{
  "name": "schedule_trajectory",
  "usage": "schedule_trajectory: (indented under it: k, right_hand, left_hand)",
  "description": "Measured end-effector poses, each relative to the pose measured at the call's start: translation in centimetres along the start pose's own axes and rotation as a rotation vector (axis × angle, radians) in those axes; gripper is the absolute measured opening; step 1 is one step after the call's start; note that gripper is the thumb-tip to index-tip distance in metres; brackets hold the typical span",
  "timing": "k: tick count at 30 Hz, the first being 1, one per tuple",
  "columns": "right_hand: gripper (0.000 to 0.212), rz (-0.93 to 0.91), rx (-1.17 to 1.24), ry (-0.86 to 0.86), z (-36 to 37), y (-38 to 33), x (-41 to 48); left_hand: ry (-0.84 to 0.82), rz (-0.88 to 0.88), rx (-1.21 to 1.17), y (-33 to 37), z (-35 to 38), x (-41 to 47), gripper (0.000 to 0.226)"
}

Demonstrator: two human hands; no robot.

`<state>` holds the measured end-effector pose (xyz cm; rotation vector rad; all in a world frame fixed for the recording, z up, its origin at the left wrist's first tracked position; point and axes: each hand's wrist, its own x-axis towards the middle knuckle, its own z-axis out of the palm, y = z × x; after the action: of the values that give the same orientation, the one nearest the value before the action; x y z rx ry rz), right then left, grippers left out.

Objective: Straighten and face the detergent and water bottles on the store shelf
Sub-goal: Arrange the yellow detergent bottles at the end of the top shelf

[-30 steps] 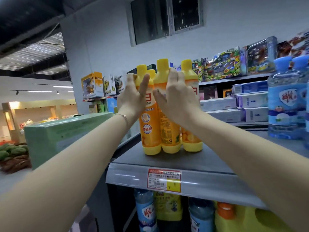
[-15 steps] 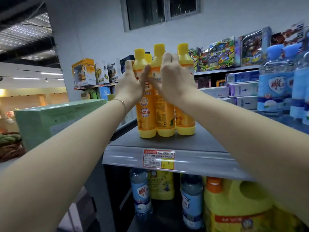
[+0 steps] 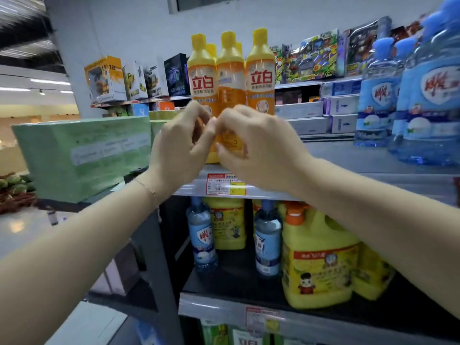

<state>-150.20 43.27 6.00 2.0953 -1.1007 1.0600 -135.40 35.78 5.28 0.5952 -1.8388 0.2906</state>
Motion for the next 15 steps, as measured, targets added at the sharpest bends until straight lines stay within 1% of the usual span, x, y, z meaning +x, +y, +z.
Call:
schedule_trajectory:
  k: [1, 3, 5, 6, 7, 9, 10, 11, 12, 13, 15]
  right_hand:
    - [0.024, -0.030, 0.031, -0.057, 0.1, -0.8, -1.7]
    - [0.019, -0.050, 0.082, -0.181, 0.9, -2.0, -5.2]
    - [0.014, -0.025, 0.062, -0.304, 2.4, -2.8, -8.1]
    - [0.015, 0.019, 0.029, -0.399, 3.1, -3.0, -9.0]
    - [0.017, 0.078, -0.007, -0.503, 4.0, -2.9, -9.8]
    - [0.021, 0.206, -0.105, -0.672, 6.0, -2.4, -10.5]
    - [0.024, 0.244, -0.181, -0.711, 7.0, -2.0, -10.6]
    - [0.032, 0.263, -0.274, -0.726, 7.8, -1.6, -10.7]
    - [0.041, 0.283, -0.359, -0.723, 8.6, -1.1, -10.7]
    - [0.049, 0.303, -0.425, -0.712, 9.0, -0.7, -10.6]
    - [0.056, 0.312, -0.516, -0.668, 9.7, -0.2, -10.5]
  left_hand:
    - [-0.041, 0.065, 0.005, 0.2, -0.2, -1.8, 0.019]
    - [-0.108, 0.117, 0.030, 0.2, -0.3, -5.7, 0.020]
    - [-0.179, 0.060, 0.037, -0.2, 0.3, -9.5, 0.021]
    - [-0.242, -0.009, 0.062, -0.6, 0.8, -11.0, 0.023]
    - [-0.339, -0.105, 0.118, -1.2, 1.5, -12.3, 0.025]
    - [-0.610, -0.348, 0.281, -2.6, 3.0, -14.1, 0.027]
    - [-0.733, -0.463, 0.304, -3.4, 3.7, -14.8, 0.029]
    - [-0.808, -0.571, 0.258, -4.1, 4.3, -15.3, 0.033]
    - [-0.817, -0.683, 0.168, -4.7, 4.8, -15.7, 0.038]
    - [-0.778, -0.796, 0.079, -5.1, 5.3, -15.9, 0.040]
    - [-0.672, -0.982, -0.028, -6.0, 6.2, -16.1, 0.044]
